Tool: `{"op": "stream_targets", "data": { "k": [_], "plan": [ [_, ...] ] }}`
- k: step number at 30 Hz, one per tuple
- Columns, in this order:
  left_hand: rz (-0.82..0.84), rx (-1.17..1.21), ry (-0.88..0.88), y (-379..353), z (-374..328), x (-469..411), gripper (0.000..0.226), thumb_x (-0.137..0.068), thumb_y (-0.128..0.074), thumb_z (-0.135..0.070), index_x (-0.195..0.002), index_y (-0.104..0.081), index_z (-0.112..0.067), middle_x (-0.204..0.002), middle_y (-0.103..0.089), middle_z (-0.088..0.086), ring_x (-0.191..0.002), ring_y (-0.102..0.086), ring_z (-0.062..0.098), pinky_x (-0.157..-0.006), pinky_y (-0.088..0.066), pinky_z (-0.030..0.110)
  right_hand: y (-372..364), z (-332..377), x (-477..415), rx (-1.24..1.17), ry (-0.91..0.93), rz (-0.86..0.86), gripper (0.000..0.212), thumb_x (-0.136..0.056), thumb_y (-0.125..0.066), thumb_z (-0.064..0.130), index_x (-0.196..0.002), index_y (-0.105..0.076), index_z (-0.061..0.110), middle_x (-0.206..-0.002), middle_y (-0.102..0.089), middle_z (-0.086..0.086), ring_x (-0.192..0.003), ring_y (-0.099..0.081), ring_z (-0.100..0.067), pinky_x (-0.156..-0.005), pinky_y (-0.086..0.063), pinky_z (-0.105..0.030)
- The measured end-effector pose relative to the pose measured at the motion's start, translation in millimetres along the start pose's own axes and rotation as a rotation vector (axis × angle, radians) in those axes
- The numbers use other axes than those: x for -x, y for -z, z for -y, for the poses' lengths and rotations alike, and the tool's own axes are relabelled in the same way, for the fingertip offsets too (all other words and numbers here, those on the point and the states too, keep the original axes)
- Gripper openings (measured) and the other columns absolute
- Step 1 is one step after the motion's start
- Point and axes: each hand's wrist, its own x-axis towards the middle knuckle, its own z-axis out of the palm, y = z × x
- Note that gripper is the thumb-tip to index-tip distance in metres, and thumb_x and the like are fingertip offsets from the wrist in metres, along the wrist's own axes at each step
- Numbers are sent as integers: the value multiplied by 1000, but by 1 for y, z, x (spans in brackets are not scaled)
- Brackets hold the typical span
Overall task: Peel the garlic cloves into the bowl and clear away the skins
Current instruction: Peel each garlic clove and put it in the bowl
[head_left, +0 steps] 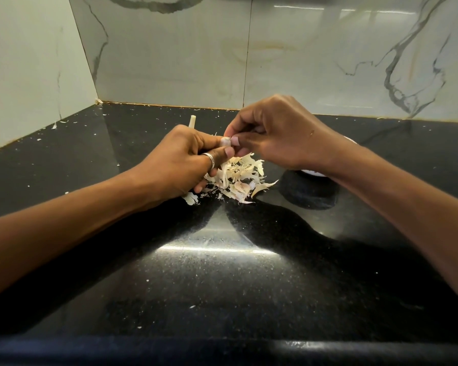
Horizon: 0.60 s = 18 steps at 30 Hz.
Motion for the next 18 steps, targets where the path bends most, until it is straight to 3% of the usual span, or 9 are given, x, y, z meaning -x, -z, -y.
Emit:
{"op": "stream_targets", "data": {
  "k": [4, 8, 11, 14, 18],
  "plan": [
    [25, 20, 0, 0, -3, 2, 17, -100, -60, -24, -105, -77, -24, -63, -57, -1, -42, -44, 11, -43, -40, 17, -1, -4, 0, -20, 2, -4, 12, -95, -69, 6, -99, -79, 12, -78, -76, 4, -72, -73, 1, -76, -61, -29],
    [-2, 92, -1, 2, -4, 1, 18, -100, -61, -23, -90, -76, -24, -67, -60, 0, -43, -46, 8, -43, -41, 15, -5, -9, -2, -251, -77, -42, 11, -95, -69, -1, -103, -75, 3, -89, -78, -10, -81, -78, -13, -82, -64, -35],
    [-80, 182, 30, 2, -5, 0, 15, -99, -63, -19, -95, -75, -12, -70, -60, 2, -43, -49, 2, -43, -41, 13, -9, -6, -2, -452, -119, -98, 12, -92, -72, -3, -103, -72, -3, -93, -77, -18, -86, -78, -24, -83, -63, -33],
    [-111, 214, 48, 2, -3, -1, 19, -95, -66, -24, -102, -75, -9, -77, -67, 5, -53, -57, 2, -47, -46, 14, -15, -5, -1, -418, -104, -165, 15, -86, -82, 10, -96, -73, 2, -87, -78, -13, -83, -78, -23, -82, -64, -38],
    [-122, 246, 48, 2, -1, -3, 17, -93, -69, -15, -109, -73, -10, -85, -72, 9, -65, -64, 5, -51, -52, 17, -20, -6, -3, -385, -123, -217, 16, -85, -84, 18, -91, -74, 6, -82, -78, -7, -78, -78, -18, -79, -65, -37]
  ]
}}
